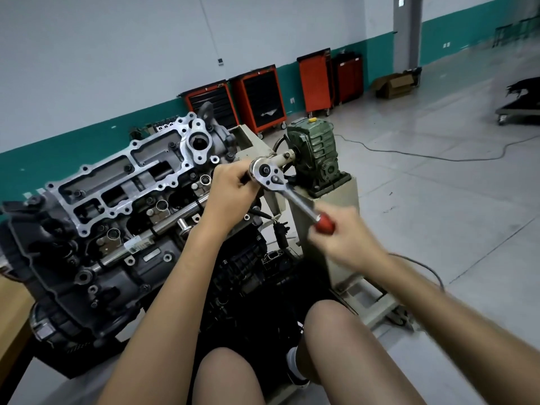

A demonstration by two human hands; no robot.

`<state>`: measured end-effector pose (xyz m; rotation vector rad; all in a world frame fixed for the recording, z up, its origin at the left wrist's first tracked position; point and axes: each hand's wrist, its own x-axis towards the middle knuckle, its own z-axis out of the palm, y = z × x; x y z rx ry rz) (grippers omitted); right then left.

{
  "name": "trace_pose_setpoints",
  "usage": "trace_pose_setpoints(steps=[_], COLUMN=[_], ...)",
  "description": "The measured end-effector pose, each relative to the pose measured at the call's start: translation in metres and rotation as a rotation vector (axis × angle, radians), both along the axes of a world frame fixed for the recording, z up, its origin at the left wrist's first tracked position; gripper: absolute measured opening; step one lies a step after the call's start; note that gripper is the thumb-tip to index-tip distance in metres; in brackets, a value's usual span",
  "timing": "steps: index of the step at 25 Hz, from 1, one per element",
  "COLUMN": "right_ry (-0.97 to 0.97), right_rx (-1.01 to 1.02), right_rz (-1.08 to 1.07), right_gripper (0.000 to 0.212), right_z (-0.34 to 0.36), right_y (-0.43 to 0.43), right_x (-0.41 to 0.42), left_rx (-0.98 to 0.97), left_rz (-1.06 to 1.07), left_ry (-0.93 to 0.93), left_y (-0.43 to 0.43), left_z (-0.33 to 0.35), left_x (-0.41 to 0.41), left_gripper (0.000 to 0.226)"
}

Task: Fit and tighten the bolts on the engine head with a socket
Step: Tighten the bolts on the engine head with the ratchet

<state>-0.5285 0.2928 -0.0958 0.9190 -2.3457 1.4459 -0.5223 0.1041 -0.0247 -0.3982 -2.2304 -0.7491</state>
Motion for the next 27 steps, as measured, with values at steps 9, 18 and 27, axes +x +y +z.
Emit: trace_pose_setpoints(steps=[9, 18, 27], right_ry=[-0.428, 0.14, -0.585], right_rx=[-0.333, 0.217, -0.508], right_rz=[0.185, -0.033, 0.275], right_gripper=[0.031, 0.042, 0.026], right_z=[-0.023, 0.028, -0.022], right_y=[-0.048, 0.019, -0.075], right_x=[0.062, -0.03, 0.084], left_rx=[0.015, 0.012, 0.037], left_rz=[0.015, 0.024, 0.028], left_ry=[0.015, 0.014, 0.051], left_y=[-0.001, 0.001, -0.004], left_z=[0.001, -0.002, -0.005], left_x=[-0.005, 0.0, -0.005], left_gripper=[0.038, 0.028, 0.039])
